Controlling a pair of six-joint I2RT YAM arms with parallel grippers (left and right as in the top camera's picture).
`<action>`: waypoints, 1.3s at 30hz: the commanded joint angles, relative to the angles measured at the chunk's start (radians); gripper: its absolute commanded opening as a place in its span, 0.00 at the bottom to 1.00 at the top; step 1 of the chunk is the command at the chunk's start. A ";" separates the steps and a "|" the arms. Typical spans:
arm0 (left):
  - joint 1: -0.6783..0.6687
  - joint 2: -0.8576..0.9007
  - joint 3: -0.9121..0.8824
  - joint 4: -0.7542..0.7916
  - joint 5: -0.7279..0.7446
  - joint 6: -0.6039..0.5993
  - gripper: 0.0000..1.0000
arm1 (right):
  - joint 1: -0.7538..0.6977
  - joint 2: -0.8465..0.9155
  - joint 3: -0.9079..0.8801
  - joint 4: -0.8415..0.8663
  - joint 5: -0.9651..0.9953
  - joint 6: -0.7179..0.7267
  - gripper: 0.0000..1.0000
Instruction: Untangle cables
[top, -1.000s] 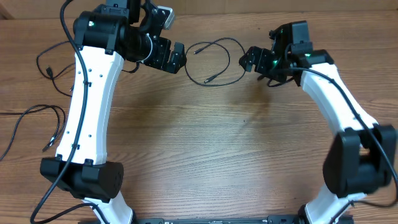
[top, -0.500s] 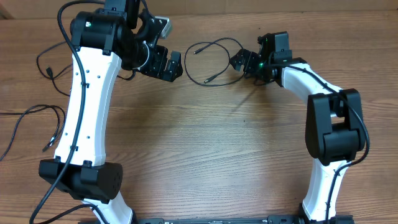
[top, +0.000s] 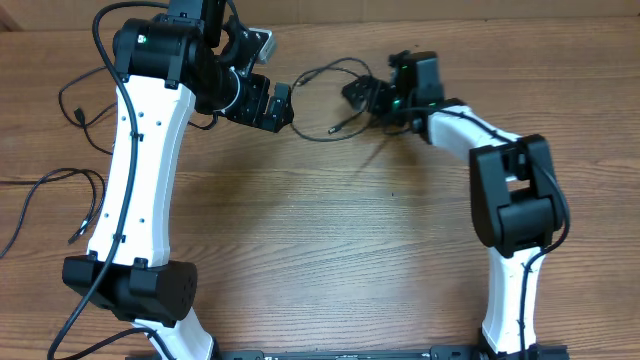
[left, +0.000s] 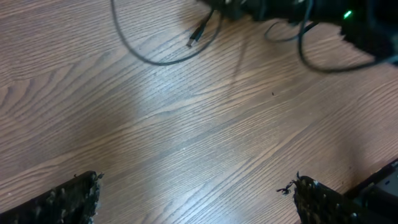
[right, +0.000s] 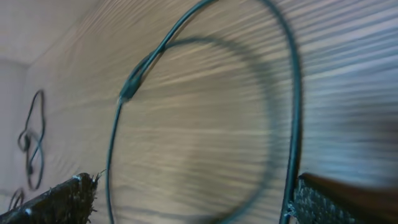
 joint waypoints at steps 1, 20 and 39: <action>-0.003 -0.032 0.003 -0.002 -0.003 -0.034 1.00 | 0.079 0.051 -0.010 -0.013 -0.002 0.022 1.00; -0.029 -0.032 0.003 -0.043 0.064 -0.033 1.00 | 0.266 0.053 -0.010 0.117 0.024 0.172 0.96; -0.030 -0.204 0.003 -0.016 -0.199 -0.206 1.00 | 0.106 -0.449 -0.010 -0.614 0.431 -0.076 0.95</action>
